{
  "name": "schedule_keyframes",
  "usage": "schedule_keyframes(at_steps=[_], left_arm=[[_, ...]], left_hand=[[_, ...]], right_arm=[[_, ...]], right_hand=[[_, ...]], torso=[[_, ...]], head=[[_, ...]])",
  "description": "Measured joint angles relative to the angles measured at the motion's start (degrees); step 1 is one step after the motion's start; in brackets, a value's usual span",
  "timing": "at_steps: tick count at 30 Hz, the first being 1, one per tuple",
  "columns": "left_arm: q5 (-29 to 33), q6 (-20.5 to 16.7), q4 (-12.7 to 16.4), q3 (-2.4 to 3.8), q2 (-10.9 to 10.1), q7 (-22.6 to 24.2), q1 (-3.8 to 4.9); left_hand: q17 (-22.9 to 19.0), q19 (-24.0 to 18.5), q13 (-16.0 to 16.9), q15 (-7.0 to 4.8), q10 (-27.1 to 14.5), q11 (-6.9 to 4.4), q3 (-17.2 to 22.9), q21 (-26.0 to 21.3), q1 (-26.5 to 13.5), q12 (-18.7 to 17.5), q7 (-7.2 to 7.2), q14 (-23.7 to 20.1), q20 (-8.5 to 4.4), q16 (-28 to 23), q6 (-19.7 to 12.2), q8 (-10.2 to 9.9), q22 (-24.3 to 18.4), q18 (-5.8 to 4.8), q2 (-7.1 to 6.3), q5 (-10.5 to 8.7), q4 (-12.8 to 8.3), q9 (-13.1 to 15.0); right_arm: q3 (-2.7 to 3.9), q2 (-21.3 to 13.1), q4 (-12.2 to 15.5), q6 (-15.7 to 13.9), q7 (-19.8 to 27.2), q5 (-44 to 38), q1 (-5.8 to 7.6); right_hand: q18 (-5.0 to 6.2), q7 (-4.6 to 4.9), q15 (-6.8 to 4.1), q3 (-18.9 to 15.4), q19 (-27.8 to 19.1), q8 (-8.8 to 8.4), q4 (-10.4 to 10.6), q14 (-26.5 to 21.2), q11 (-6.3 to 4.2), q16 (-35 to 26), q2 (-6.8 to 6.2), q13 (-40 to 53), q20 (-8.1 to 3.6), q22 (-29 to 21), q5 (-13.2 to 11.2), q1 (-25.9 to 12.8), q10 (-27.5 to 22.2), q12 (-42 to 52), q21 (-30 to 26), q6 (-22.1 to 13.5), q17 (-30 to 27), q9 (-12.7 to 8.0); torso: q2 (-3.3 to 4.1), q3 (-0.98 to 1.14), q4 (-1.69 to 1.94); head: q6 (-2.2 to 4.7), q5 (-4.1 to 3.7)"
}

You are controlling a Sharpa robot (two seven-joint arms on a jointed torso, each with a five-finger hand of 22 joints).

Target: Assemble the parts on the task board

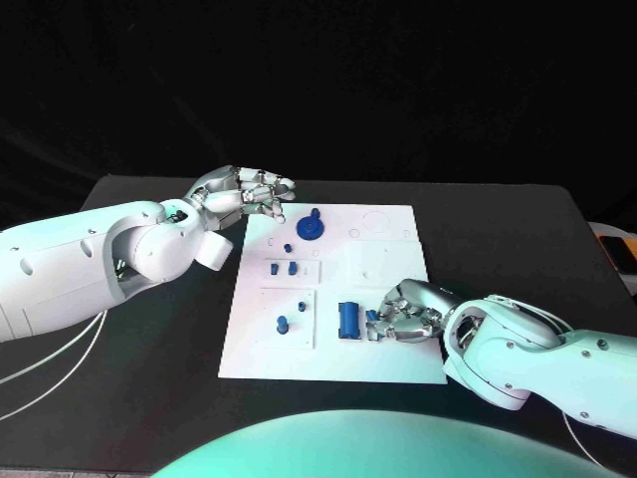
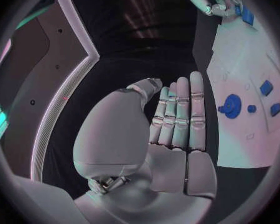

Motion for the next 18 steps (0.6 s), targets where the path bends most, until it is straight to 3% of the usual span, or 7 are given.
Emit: schedule_keyframes(at_steps=[8, 14, 15, 18], left_arm=[[0.03, 0.02, -0.31, 0.00, -0.09, -0.23, 0.00], [0.03, 0.03, -0.60, 0.00, -0.13, -0.35, 0.00], [0.04, 0.03, -0.66, 0.00, -0.13, -0.37, 0.00], [0.04, 0.03, -0.78, -0.01, -0.14, -0.42, 0.00]], left_hand=[[0.00, 0.00, -0.01, 0.00, 0.00, 0.00, 0.00, 0.00, 0.00, 0.00, 0.00, 0.00, 0.00, 0.00, 0.00, 0.00, 0.00, 0.00, 0.00, 0.00, 0.00, 0.00], [-0.01, 0.00, -0.01, 0.00, 0.00, 0.00, 0.00, 0.00, 0.00, 0.00, 0.00, 0.00, 0.00, 0.00, 0.00, -0.24, 0.05, 0.00, 0.00, 0.00, 0.00, -0.01], [-0.01, 0.00, -0.01, 0.00, 0.00, 0.00, 0.00, 0.00, 0.00, 0.00, 0.00, 0.00, 0.00, 0.00, 0.00, -0.24, 0.05, 0.00, 0.00, 0.00, 0.00, -0.01], [-0.01, 0.00, -0.01, 0.00, 0.00, 0.00, 0.00, 0.00, 0.00, 0.00, 0.00, 0.00, 0.00, 0.00, 0.00, -0.24, 0.05, 0.00, 0.00, 0.00, 0.00, -0.01]], right_arm=[[-0.02, -0.04, -0.01, -0.03, 0.05, 0.15, -0.05], [-0.06, -0.21, 0.13, -0.08, 0.16, 0.31, -0.13], [-0.06, -0.26, 0.17, -0.11, 0.20, 0.32, -0.14], [-0.08, -0.44, 0.32, -0.24, 0.36, 0.32, -0.16]], right_hand=[[0.00, 0.01, 0.00, -0.88, 0.00, -0.01, 0.88, 0.00, 0.00, 0.00, -0.36, 0.00, 0.00, -0.01, -0.70, -1.30, 0.00, 0.00, 0.00, -0.01, 0.05, -0.04], [0.00, 0.01, 0.00, -3.68, 0.00, -0.11, 2.89, 0.00, 0.00, 0.00, -1.80, 0.10, 0.00, -0.01, -3.18, -4.66, 0.00, 0.00, 0.00, -0.01, 0.05, -0.35], [0.00, 0.01, 0.00, -4.30, 0.00, -0.11, 3.34, 0.00, 0.00, 0.00, -2.18, 0.10, 0.00, -0.01, -2.93, -5.10, 0.00, 0.00, 0.00, -0.01, 0.05, -0.37], [0.00, 0.01, 0.00, -7.63, 0.00, -0.12, 4.75, 0.00, 0.00, 0.00, -2.88, 0.20, -0.43, -0.01, 1.30, -6.20, 0.00, 0.00, 0.00, -0.01, 0.05, -0.34]], torso=[[-0.03, 0.04, -0.01], [-0.03, 0.04, -0.01], [-0.03, 0.04, -0.01], [-0.03, 0.03, -0.02]], head=[[0.00, -0.09], [0.00, -0.10], [0.00, -0.10], [0.00, -0.10]])
